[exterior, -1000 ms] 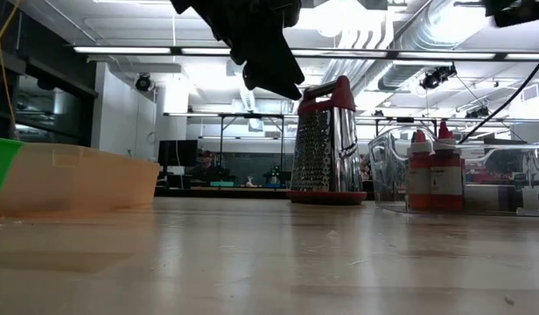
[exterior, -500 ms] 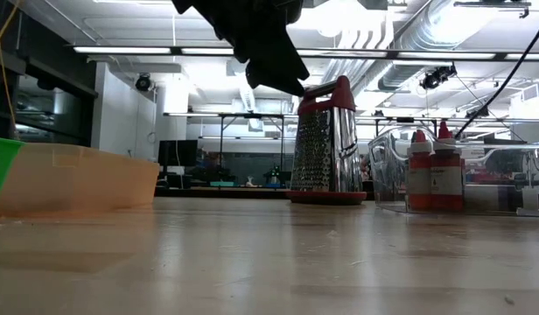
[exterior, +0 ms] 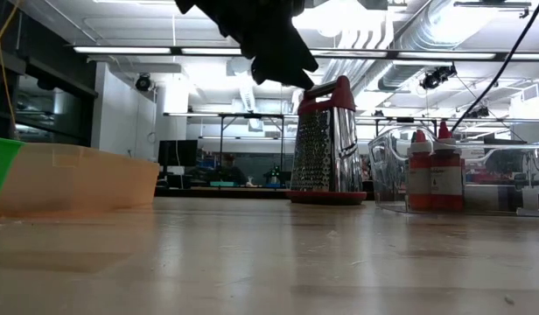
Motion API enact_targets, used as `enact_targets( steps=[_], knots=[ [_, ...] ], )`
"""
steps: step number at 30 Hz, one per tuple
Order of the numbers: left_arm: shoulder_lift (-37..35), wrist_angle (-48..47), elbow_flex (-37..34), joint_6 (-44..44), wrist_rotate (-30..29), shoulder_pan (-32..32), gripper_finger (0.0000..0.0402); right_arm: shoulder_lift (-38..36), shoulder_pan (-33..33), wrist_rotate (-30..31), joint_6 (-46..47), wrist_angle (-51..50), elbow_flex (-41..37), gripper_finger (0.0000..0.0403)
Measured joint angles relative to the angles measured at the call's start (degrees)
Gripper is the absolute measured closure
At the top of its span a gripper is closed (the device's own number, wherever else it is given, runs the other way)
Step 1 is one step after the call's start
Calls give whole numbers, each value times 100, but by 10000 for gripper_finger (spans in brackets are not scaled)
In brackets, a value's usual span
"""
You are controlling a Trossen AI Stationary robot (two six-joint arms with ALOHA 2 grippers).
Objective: Pick & Place Food Item
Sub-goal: Put the brown donut into the green basket
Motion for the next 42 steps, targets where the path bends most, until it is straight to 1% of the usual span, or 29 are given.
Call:
enact_targets(
  steps=[3,7,11,17,26,30,32,34,42],
  knots=[
    [0,128,1,1,1,-1,184,277,283,97,323,-109,0,264],
    [0,124,1,1,1,-1,184,531,479,285,472,-412,0,264],
    [0,125,1,1,1,-1,185,722,467,262,485,-598,0,264],
    [0,128,1,1,1,0,184,778,341,568,633,-600,0,264],
    [0,130,1,1,1,-1,184,778,273,522,422,-664,0,264],
    [0,129,1,1,1,-1,185,778,273,323,368,-766,0,263],
    [0,130,1,1,0,1,184,778,273,250,324,-805,0,253],
    [0,129,1,1,-1,0,185,778,273,245,311,-822,0,236],
    [0,132,1,1,1,0,184,778,227,244,318,-858,-4,129]
  ],
)
